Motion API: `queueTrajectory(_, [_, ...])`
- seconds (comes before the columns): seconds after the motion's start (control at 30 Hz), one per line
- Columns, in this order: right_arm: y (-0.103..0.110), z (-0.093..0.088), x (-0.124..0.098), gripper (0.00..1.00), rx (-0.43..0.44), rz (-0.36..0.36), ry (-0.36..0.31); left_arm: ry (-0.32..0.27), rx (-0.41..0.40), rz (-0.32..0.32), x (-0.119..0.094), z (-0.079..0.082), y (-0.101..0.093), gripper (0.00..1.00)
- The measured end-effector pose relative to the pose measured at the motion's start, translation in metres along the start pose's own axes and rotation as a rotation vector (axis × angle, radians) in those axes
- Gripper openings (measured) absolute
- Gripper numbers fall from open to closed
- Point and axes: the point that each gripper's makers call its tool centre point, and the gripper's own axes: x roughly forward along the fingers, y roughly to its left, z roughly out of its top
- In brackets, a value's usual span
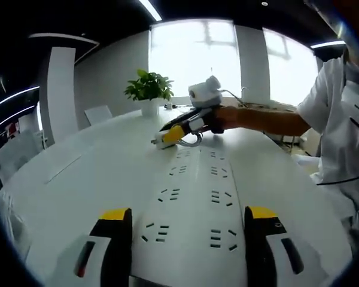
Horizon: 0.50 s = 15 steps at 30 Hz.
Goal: Straighten the power strip on the desk, plug the charger into it
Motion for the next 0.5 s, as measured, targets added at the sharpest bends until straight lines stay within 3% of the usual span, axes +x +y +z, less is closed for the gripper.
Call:
queueTrajectory(0.13, [0.000, 0.001, -0.001, 0.30, 0.036, 0.005, -0.001, -0.002, -0.001, 0.001, 0.000, 0.000, 0.000, 0.78])
queueTrajectory(0.23, [0.001, 0.001, 0.000, 0.31, -0.006, 0.026, 0.007, -0.004, -0.002, 0.002, -0.001, 0.000, 0.000, 0.78])
queueTrajectory(0.33, [0.003, 0.002, -0.003, 0.33, -0.050, 0.037, 0.067, -0.007, -0.002, 0.003, -0.001, 0.000, -0.001, 0.78])
queueTrajectory(0.5, [-0.004, 0.019, -0.019, 0.35, -0.059, 0.055, 0.012, -0.011, -0.003, 0.003, -0.002, 0.000, -0.001, 0.78])
